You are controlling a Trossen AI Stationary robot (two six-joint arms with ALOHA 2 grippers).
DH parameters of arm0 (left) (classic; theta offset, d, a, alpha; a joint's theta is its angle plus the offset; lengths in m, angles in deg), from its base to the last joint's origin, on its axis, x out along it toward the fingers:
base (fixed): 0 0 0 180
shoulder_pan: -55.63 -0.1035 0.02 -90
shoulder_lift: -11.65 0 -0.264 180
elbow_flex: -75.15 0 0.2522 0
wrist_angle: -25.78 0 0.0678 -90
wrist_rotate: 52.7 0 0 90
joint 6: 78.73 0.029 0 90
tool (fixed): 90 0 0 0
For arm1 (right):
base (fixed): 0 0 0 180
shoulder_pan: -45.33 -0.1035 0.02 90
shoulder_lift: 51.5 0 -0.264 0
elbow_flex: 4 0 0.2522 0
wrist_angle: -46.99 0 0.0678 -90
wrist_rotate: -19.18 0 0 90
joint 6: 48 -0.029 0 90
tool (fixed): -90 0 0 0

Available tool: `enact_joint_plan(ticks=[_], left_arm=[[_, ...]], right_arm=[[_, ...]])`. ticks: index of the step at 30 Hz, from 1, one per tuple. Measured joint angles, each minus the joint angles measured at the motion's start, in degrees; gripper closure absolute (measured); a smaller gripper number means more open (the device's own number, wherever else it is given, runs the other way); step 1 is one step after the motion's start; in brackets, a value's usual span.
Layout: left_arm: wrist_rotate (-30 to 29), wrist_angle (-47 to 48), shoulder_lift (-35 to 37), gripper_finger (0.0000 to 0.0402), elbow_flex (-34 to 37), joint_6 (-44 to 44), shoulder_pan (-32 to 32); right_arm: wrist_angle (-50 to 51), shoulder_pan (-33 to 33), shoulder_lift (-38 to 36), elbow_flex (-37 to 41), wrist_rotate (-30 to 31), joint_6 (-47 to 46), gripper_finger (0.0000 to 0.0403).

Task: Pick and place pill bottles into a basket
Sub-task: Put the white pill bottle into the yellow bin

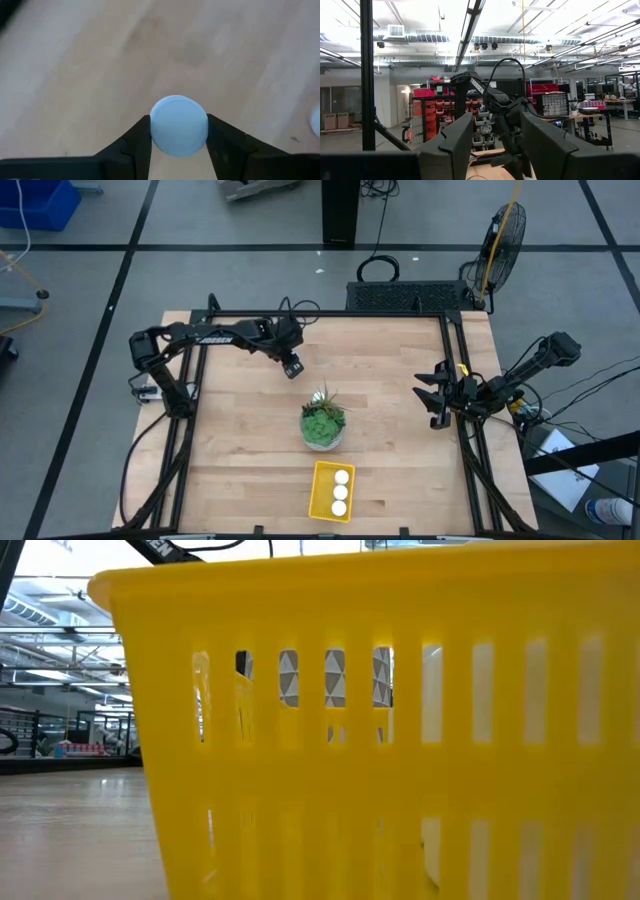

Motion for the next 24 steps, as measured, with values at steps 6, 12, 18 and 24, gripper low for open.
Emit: enact_joint_plan(ticks=[6, 12, 18, 24], left_arm=[[0.2, 3.2, 4.9, 0.0241, 0.0, -1.7, 3.2], [-2.5, 12.2, 12.0, 0.0241, -4.2, -4.8, 8.1], [-4.8, 19.6, 16.0, 0.0241, -12.7, -8.3, 16.2], [-7.6, 23.8, 16.1, 0.0241, -24.7, -11.4, 26.2]], right_arm=[[0.2, 0.0, 0.0, 0.0, 0.0, 0.0, 0.0241], [0.7, 0.0, 0.0, 0.0, 0.0, 0.0, 0.0241], [1.5, 0.0, 0.0, 0.0, 0.0, 0.0, 0.0243], [2.0, 0.0, 0.0, 0.0, 0.0, 0.0, 0.0241]])
